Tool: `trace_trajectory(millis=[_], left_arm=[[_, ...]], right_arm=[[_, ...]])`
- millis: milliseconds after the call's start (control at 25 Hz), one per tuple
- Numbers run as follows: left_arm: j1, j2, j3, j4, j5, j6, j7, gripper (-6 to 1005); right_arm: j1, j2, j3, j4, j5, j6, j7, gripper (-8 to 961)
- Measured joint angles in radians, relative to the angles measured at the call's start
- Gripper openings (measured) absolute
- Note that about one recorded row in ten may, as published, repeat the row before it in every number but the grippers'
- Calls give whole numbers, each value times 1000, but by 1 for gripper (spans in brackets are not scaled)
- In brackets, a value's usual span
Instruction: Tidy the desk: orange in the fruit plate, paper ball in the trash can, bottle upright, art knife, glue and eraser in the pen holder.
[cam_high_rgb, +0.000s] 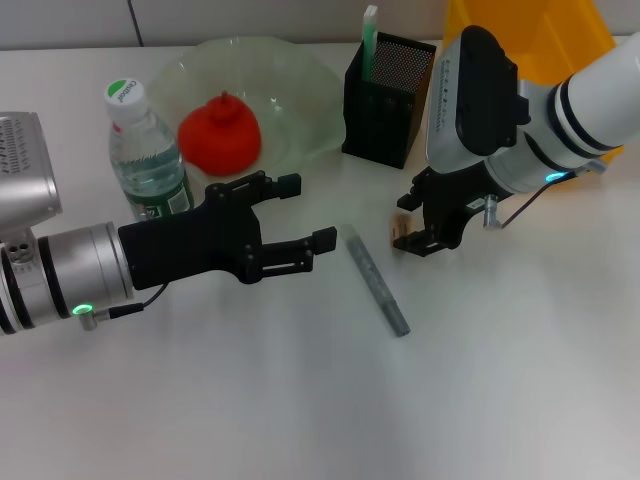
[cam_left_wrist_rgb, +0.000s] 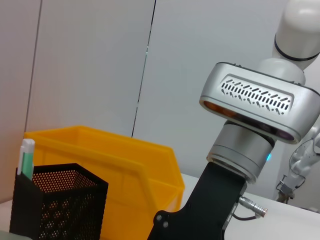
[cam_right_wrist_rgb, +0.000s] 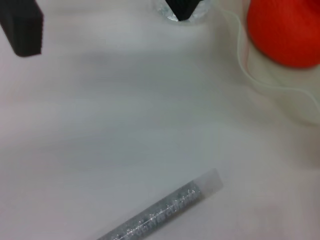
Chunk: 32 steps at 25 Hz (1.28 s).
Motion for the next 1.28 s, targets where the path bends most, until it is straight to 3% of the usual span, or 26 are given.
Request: trace_trajectory(millis=[960,1120,1280], left_arm=[[-5,0,0,2,-12,1,0,844],[-5,0,-1,3,-14,1,0,844],[-7,0,-3,4,-14,0,0,844]], right_arm=[[20,3,1,-40,6,40,-11,427],[9,3,11,40,7,-22,40,412],[-25,-1,25,210,7,-114,163,410]])
